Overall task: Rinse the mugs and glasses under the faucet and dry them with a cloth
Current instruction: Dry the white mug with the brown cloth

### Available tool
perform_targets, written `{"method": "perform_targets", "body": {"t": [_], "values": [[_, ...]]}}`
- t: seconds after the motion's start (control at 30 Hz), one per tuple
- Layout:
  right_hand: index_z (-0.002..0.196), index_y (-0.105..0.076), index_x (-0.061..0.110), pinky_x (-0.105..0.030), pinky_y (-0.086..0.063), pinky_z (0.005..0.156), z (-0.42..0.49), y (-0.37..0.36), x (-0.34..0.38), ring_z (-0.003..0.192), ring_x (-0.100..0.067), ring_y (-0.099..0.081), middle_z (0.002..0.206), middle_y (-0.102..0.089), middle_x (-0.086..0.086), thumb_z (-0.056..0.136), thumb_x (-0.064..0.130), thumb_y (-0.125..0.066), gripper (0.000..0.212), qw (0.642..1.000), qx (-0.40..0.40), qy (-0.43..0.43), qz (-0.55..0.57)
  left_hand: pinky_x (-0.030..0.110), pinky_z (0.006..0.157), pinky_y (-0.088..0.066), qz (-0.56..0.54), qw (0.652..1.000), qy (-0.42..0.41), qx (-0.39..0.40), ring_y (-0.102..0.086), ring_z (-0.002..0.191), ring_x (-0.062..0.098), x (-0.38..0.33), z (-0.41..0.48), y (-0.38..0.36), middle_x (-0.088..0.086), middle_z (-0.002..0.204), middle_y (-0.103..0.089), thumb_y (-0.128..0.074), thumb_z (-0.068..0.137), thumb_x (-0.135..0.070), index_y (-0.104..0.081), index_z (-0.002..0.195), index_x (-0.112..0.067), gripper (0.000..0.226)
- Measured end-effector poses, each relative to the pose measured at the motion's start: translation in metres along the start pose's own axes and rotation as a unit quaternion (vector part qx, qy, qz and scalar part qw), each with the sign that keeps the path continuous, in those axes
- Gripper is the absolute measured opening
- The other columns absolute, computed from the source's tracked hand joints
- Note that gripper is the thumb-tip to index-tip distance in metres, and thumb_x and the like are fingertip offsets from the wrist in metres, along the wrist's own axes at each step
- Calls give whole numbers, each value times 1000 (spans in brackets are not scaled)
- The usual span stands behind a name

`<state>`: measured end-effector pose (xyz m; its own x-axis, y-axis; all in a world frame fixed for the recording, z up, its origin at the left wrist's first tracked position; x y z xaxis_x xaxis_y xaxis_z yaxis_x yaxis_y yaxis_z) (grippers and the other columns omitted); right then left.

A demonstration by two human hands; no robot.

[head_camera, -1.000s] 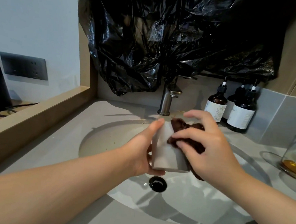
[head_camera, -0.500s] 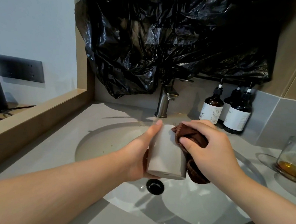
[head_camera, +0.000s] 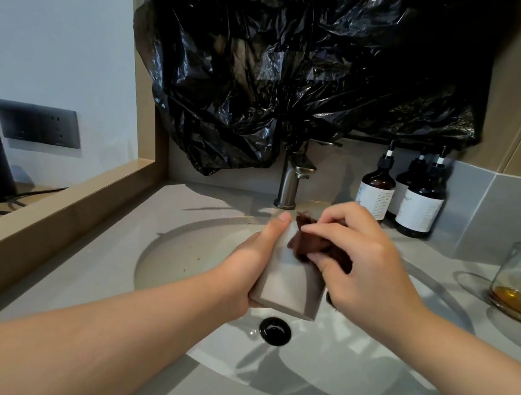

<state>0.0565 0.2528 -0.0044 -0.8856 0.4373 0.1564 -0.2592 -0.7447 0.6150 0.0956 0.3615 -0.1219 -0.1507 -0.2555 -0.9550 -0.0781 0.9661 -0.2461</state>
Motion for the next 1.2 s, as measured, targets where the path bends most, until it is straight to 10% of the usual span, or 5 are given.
{"method": "perform_targets", "body": {"t": [0.17,0.37,0.53,0.73,1.2], "values": [[100,-69,10,-37,-45,63,-15,-23,26,84,-21,-47,95,-52,-4,81,12,-57,22,989,87,113,-48,39,76,-54,-2,1000,1,-7,-68,76,24,-1,-2,2,7,82,-71,-49,83,-66,-68,105,-18,56],[100,-69,5,-34,-43,70,1,-1,1,85,-24,-50,93,-52,-4,89,21,-52,26,998,-6,42,-49,34,67,-55,-29,998,53,2,-69,71,23,10,-3,0,7,80,-73,-46,79,-75,-67,101,-18,65],[105,-69,7,-33,-44,56,-24,-21,44,83,-22,-47,92,-57,-10,96,33,-50,33,972,72,208,-83,30,56,-53,-58,996,72,5,-66,62,24,11,-6,2,8,71,-69,-47,75,-77,-70,90,-13,70],[90,-69,0,-39,-45,63,-3,10,12,77,-25,-51,86,-56,-9,93,20,-54,25,992,-52,90,-70,35,69,-53,-45,995,90,10,-67,66,25,16,-8,-5,10,71,-71,-45,78,-75,-67,92,-14,67],[96,-74,10,-37,-48,67,-6,6,11,78,-24,-56,86,-59,-6,88,29,-61,25,995,-15,97,-16,34,67,-53,-51,995,88,14,-67,63,24,13,-14,-9,9,72,-71,-45,79,-74,-66,96,-14,66]]}}
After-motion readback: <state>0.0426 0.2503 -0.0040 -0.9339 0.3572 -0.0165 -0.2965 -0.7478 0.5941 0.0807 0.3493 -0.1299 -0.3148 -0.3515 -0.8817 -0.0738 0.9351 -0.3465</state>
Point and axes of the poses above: each hand's wrist, its own z-axis towards the middle knuckle, its own y-axis out of the back of the hand, x = y × z, the point moved 10 cm from there along z, towards the middle knuckle
